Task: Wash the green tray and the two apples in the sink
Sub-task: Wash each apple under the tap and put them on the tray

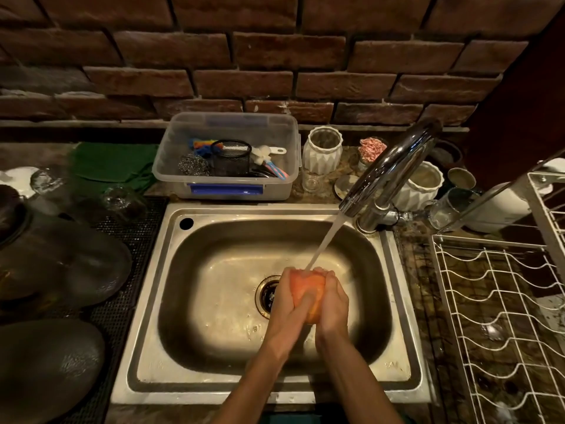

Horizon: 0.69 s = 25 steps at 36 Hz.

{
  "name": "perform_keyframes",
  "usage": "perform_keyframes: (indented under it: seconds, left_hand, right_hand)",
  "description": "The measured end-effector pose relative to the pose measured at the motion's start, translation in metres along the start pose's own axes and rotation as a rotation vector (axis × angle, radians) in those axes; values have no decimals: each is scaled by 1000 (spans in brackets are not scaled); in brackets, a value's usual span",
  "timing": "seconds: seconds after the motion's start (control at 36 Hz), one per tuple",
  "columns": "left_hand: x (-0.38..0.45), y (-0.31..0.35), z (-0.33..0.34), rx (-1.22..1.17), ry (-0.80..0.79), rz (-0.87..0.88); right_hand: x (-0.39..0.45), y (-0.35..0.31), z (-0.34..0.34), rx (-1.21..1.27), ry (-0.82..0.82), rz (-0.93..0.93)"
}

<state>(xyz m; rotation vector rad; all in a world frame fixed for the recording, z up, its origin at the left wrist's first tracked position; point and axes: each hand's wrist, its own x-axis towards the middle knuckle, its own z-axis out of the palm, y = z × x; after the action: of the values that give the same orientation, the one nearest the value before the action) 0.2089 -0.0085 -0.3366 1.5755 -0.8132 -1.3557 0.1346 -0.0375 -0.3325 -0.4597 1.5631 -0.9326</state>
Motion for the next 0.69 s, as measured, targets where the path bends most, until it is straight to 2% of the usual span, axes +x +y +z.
perform_keyframes:
  seconds: [0.06,0.14,0.19,0.25,0.31,0.42,0.53,0.58,0.69]
  left_hand:
    - [-1,-3,0,-21,82,-20]
    - [2,-1,4,-132,187,-61]
    - [4,5,6,-183,196,-139]
    - [4,12,6,-280,134,-289]
    - [4,15,4,-338,54,-350]
    - [-3,12,-5,-460,-69,-332]
    - [-3,3,-10,-459,-85,-274]
    - [-1,3,-11,-531,-107,-243]
    - [-1,4,-8,-700,-59,-231]
  right_hand:
    - [0,2,-1,-26,-75,-19]
    - [-1,4,-6,-177,-221,-194]
    - [-1,10,-11,-318,-288,-339]
    - [-5,16,-17,-418,-315,-396]
    - [-9,21,-24,-409,-326,-390]
    - [-6,14,-34,-270,-365,-365]
    - [1,5,-32,-96,-393,-236]
    - [3,6,-30,-28,-410,-163]
    - [-4,7,-27,-115,-414,-199]
